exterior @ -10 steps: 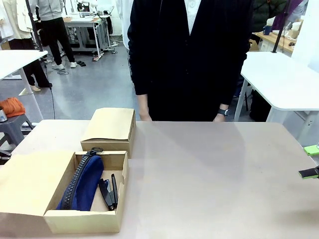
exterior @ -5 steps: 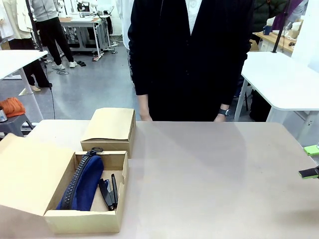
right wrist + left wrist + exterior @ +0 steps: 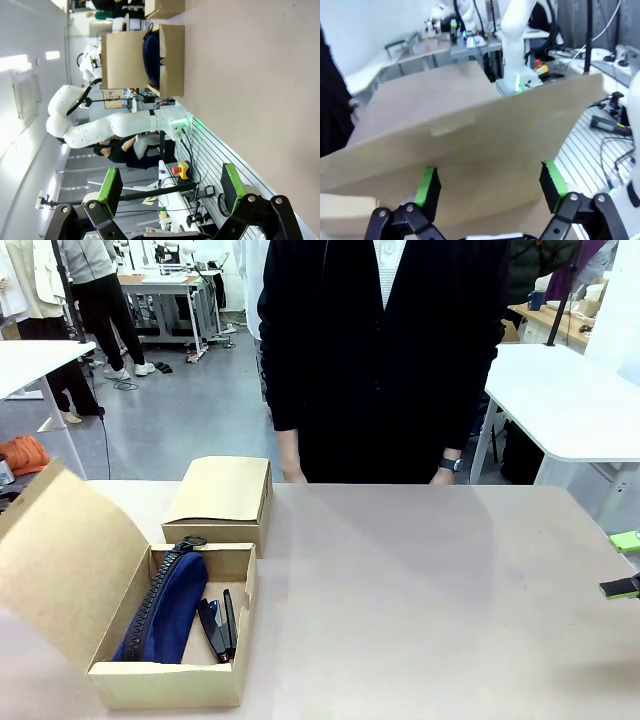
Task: Place items inside the box.
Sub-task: Close the lid of the Mailer Box closest to the robot.
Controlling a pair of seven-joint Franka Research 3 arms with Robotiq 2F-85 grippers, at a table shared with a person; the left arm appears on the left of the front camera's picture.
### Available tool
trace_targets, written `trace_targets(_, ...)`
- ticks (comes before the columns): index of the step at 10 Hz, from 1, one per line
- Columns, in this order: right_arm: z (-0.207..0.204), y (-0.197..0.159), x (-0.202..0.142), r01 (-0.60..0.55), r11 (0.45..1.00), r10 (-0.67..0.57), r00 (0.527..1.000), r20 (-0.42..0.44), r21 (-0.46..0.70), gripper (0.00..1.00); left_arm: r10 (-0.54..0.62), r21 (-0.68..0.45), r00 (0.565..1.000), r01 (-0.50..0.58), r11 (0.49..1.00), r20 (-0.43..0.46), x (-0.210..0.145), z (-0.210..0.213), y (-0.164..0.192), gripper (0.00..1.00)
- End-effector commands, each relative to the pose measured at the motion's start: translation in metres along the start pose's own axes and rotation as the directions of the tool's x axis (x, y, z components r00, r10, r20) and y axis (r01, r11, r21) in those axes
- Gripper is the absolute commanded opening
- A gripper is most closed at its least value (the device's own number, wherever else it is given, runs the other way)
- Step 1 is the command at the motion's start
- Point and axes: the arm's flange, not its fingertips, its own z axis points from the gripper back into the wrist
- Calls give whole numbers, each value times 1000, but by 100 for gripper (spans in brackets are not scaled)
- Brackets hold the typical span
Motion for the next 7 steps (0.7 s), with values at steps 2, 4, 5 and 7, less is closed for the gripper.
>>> trace_targets(2,0,4,0,11,1000,-11,1000,11,14,100,-33,-15,999,33,999,4,-3,-76,4,100)
trace_targets(4,0,4,0,11,1000,-11,1000,11,14,100,43,-93,999,-46,995,-29,-23,-131,9,100)
trace_targets(5,0,4,0,11,1000,-11,1000,11,14,100,72,-91,997,-75,993,-42,-32,-149,9,100)
trace_targets(7,0,4,0,11,1000,-11,1000,11,14,100,69,-66,991,-76,995,-114,-45,-168,7,100)
